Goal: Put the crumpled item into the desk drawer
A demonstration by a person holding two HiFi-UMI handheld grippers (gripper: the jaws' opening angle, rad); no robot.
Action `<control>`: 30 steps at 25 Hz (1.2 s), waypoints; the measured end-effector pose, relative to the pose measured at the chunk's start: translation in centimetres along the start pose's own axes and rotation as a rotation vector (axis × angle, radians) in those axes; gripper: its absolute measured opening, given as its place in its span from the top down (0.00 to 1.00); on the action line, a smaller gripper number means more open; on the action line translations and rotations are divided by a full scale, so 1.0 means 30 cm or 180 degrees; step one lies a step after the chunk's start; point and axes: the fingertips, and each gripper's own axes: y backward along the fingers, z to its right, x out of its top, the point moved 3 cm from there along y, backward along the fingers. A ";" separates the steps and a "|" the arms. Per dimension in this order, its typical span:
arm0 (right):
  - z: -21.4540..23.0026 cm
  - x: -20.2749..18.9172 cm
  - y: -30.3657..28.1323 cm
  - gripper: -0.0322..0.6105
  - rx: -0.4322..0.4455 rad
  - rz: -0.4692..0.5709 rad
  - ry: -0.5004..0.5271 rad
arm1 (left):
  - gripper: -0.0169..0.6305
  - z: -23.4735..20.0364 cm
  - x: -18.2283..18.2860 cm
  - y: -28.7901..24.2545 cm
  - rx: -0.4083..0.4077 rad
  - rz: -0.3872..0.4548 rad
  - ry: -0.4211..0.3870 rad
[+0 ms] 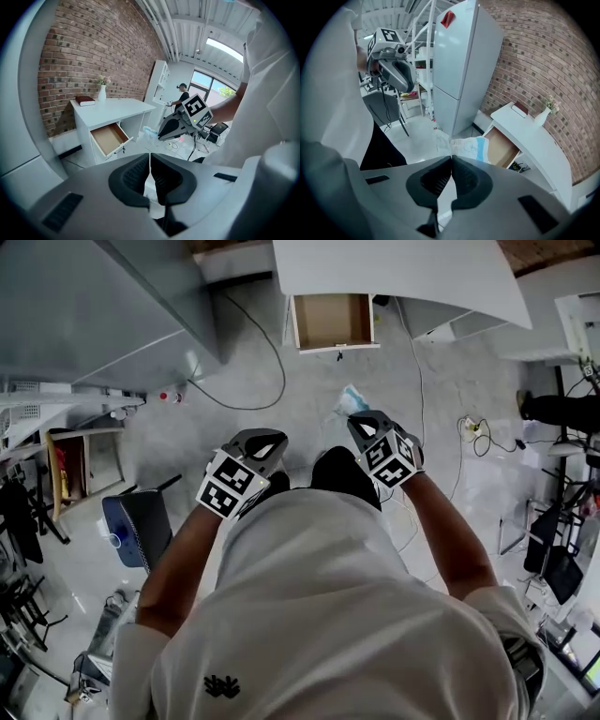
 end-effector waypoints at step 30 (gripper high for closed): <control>1.146 -0.159 -1.050 0.90 0.0443 -0.0506 0.1487 | 0.93 -0.592 0.483 -0.628 0.0745 -0.0301 0.0673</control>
